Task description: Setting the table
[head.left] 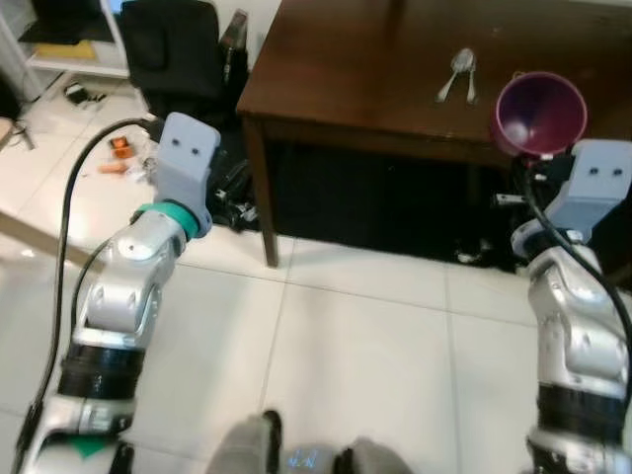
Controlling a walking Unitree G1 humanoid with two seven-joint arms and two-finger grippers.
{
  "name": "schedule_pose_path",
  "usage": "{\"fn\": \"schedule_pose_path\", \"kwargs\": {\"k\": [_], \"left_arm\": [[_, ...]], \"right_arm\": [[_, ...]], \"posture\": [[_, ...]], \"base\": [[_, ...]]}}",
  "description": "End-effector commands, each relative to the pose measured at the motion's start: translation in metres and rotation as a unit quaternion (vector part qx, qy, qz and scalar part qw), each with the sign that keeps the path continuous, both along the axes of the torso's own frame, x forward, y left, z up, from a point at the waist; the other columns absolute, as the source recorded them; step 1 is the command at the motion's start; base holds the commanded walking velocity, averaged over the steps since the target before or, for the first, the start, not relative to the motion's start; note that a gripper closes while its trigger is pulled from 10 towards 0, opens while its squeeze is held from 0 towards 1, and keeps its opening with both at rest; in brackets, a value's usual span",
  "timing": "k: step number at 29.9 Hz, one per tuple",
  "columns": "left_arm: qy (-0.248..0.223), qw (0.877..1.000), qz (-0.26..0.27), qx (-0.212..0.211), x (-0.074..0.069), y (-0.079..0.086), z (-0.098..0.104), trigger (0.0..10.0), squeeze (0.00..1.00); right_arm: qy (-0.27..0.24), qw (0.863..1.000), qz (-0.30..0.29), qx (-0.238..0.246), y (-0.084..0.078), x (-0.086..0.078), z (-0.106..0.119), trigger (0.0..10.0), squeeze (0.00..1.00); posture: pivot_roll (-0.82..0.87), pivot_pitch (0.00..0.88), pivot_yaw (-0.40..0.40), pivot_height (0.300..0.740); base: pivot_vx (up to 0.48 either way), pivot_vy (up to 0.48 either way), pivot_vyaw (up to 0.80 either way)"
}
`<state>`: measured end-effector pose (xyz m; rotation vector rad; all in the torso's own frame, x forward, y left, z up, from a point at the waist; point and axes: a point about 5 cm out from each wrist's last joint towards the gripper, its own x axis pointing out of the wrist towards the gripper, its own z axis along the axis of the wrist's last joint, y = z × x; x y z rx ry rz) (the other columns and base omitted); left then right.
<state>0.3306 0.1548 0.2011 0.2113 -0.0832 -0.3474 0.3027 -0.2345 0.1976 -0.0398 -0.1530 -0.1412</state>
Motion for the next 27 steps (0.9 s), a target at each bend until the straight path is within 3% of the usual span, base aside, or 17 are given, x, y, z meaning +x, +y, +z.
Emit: {"fn": "schedule_pose_path", "kwargs": {"k": [1,10,21,27], "left_arm": [[0.003,1.000,-0.001,0.005,-0.0003,0.0000,-0.0014,10.0,0.00],[0.004,1.000,-0.001,0.004,-0.0001,-0.0003,-0.0014,10.0,0.00],[0.010,1.000,0.001,-0.010,0.0008,-0.0024,-0.0008,10.0,0.00],[0.013,1.000,0.007,-0.009,0.0020,-0.0016,-0.0014,10.0,0.00]], "right_arm": [[-0.008,1.000,-0.009,0.004,-0.0036,-0.0022,0.0028,10.0,0.00],[-0.007,1.000,-0.009,0.004,-0.0037,-0.0020,0.0025,10.0,0.00],[-0.002,1.000,-0.009,0.013,-0.0044,-0.0018,0.0021,10.0,0.00],[0.003,1.000,-0.005,0.011,-0.0032,-0.0014,0.0016,10.0,0.00]], "posture": [[0.03,0.032,0.056,0.740],[0.03,0.033,0.057,0.740],[0.02,0.035,0.057,0.740],[0.03,0.037,0.056,0.740]], "base": [[-0.360,0.000,0.00],[-0.328,0.000,0.00],[0.000,0.000,0.00],[0.000,0.000,0.80]]}}
